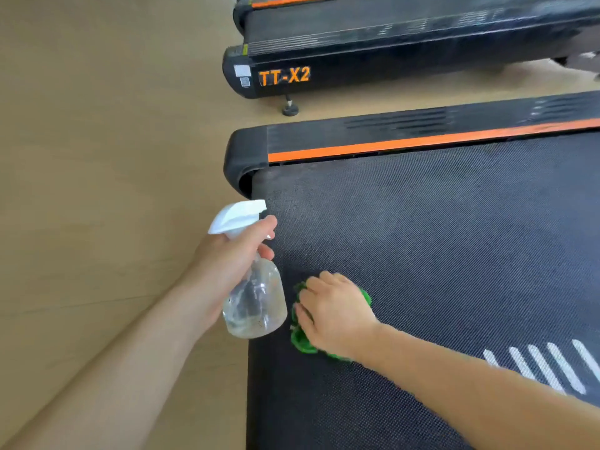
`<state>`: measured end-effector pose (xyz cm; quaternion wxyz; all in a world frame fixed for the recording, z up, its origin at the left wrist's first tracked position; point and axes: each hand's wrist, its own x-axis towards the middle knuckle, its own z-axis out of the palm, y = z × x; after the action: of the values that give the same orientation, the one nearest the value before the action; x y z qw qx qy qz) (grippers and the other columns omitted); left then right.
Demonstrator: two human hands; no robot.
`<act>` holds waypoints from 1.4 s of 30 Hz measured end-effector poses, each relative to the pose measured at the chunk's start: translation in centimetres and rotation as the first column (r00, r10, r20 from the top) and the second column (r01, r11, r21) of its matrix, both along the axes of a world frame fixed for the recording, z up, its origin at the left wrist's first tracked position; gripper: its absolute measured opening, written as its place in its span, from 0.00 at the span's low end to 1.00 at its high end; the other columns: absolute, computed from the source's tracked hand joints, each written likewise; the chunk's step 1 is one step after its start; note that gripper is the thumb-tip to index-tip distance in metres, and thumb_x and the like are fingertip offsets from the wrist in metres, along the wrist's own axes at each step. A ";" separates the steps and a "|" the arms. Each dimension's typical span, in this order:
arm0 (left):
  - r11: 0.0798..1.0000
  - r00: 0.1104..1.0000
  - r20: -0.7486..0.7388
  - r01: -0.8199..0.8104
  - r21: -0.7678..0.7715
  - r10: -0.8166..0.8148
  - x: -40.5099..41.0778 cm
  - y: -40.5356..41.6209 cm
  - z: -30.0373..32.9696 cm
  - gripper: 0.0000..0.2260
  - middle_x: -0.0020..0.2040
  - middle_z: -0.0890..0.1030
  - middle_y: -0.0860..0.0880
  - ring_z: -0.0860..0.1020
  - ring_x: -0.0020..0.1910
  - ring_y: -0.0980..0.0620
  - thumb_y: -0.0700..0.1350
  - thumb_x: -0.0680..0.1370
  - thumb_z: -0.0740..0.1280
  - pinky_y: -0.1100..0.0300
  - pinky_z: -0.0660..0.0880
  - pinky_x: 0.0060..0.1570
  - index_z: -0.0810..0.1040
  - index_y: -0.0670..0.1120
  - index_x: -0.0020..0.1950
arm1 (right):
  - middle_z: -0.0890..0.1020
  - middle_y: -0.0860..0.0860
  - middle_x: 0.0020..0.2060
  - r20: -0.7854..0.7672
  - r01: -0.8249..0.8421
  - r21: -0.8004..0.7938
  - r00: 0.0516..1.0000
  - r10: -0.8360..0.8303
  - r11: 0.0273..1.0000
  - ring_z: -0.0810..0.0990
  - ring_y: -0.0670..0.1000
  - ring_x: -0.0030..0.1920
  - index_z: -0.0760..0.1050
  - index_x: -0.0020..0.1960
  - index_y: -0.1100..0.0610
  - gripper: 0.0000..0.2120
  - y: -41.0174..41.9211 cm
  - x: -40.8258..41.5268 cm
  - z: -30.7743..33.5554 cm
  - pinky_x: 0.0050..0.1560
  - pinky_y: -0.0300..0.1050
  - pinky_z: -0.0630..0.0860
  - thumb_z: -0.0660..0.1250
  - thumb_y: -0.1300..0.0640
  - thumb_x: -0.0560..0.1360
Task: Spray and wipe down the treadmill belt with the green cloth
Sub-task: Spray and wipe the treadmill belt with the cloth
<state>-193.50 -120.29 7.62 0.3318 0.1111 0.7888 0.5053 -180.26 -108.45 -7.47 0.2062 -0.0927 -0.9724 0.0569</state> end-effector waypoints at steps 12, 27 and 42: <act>0.993 0.993 0.025 -0.112 -0.045 0.113 -2.1 -1.9 -2.4 0.13 0.38 0.85 0.52 0.81 0.43 0.47 0.61 0.74 0.74 0.41 0.79 0.61 0.85 0.52 0.45 | 0.72 0.49 0.35 0.077 0.009 -0.148 0.997 0.002 0.989 0.71 0.54 0.36 0.72 0.35 0.52 0.13 -3.6 2.4 1.5 0.38 0.49 0.70 0.63 0.49 0.76; 0.980 0.989 -0.014 0.147 -0.132 -0.150 -7.5 -2.7 -8.3 0.13 0.39 0.85 0.53 0.81 0.39 0.54 0.61 0.78 0.69 0.56 0.76 0.44 0.84 0.53 0.46 | 0.78 0.52 0.35 0.046 0.540 -0.006 0.841 -0.539 0.842 0.77 0.59 0.38 0.75 0.35 0.56 0.19 3.9 -7.4 0.5 0.42 0.50 0.75 0.55 0.47 0.77; 0.987 0.996 -0.057 0.056 -0.150 -0.065 -7.4 -0.4 -7.9 0.19 0.38 0.83 0.48 0.80 0.37 0.49 0.59 0.78 0.70 0.57 0.75 0.41 0.84 0.42 0.49 | 0.71 0.46 0.35 0.020 0.294 -0.045 0.956 -0.293 0.955 0.70 0.51 0.37 0.69 0.35 0.52 0.14 -2.5 -2.3 0.2 0.41 0.45 0.69 0.61 0.49 0.78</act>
<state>-200.90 -120.67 -0.29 0.3298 0.1256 0.8304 0.4311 -182.58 -110.96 -7.24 0.2037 -0.2414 -0.9476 0.0482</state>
